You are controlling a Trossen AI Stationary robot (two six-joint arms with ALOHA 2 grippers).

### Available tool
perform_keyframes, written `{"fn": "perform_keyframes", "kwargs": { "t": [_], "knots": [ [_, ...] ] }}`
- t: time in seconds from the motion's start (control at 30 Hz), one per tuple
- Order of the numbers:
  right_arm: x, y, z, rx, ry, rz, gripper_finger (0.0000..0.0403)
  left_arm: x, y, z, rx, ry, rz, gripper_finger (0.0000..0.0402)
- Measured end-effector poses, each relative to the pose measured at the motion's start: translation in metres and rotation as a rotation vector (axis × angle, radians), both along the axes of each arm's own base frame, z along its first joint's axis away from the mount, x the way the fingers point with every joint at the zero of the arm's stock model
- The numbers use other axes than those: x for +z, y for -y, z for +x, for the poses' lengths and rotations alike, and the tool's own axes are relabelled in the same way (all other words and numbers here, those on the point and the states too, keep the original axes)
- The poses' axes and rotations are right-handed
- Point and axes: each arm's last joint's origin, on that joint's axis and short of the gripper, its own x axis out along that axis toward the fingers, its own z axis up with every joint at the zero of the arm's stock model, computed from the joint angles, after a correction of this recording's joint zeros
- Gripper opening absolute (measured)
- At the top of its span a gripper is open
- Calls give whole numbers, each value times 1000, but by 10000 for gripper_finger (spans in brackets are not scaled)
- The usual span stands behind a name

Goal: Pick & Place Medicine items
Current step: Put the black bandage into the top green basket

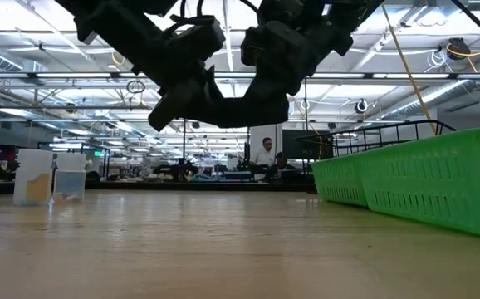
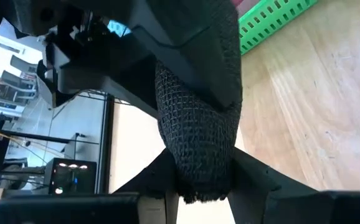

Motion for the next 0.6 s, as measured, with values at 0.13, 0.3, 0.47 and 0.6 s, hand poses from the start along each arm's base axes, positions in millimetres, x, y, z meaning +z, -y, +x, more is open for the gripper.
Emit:
{"fn": "perform_keyframes", "kwargs": {
  "t": [0.13,0.3,0.47,0.6],
  "knots": [
    [0,0,0,41,17,-52,66,1,2,0,58,45,-36,109],
    [11,-1,-5,10,25,-80,66,16,12,-6,163,164,-53,141],
    [22,-6,-13,-41,30,-56,66,44,15,-21,168,273,-198,204],
    [25,-19,-27,-139,6,-67,65,74,7,-34,149,364,-311,240]
  ]
}}
